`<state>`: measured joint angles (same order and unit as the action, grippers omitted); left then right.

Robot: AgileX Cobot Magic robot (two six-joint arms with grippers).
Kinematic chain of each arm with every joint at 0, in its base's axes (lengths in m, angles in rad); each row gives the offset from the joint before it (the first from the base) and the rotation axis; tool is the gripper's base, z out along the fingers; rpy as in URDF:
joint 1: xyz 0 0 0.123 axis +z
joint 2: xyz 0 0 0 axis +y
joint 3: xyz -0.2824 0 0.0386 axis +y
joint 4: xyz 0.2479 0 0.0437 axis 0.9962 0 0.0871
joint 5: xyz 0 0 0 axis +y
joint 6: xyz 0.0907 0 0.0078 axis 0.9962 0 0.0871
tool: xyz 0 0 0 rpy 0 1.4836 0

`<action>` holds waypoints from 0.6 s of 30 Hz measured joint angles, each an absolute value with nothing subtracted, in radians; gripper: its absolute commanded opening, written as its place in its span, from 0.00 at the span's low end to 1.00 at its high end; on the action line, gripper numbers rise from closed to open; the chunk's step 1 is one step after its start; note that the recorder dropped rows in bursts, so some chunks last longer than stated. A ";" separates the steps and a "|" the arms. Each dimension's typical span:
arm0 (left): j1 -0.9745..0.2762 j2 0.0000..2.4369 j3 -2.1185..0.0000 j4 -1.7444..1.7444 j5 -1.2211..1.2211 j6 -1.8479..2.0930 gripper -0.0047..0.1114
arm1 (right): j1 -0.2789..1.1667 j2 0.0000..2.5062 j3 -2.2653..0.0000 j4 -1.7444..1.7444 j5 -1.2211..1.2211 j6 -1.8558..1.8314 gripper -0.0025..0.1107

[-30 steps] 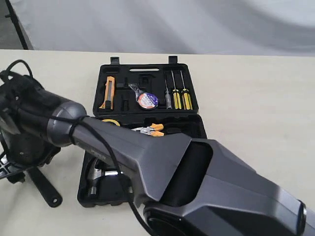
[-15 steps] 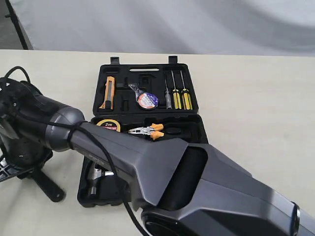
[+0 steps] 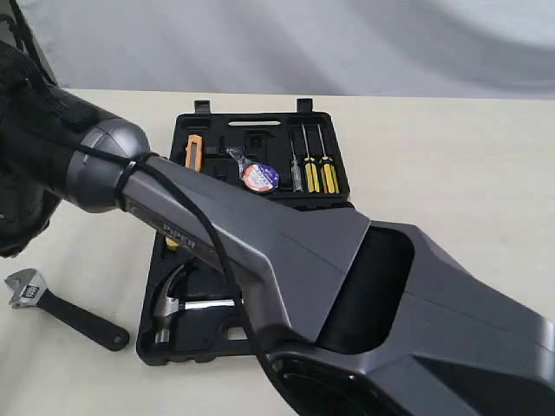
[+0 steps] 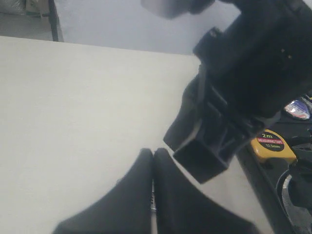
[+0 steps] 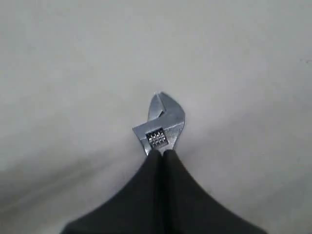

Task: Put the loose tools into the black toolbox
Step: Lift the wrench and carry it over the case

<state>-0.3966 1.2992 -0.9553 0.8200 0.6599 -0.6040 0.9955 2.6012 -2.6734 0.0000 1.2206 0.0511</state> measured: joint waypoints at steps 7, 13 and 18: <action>-0.397 1.299 -0.955 0.820 0.660 -0.604 0.05 | 0.967 2.525 -2.452 0.000 1.220 0.025 0.18; -0.397 1.299 -0.955 0.820 0.660 -0.604 0.05 | 0.964 2.500 -2.407 0.000 1.224 -0.015 0.50; -0.397 1.299 -0.955 0.820 0.660 -0.604 0.05 | 0.986 2.522 -2.407 0.040 1.194 -0.040 0.50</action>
<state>-0.3966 1.2992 -0.9553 0.8200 0.6599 -0.6040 0.9858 2.5222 -2.4065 0.0400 1.1940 -0.0403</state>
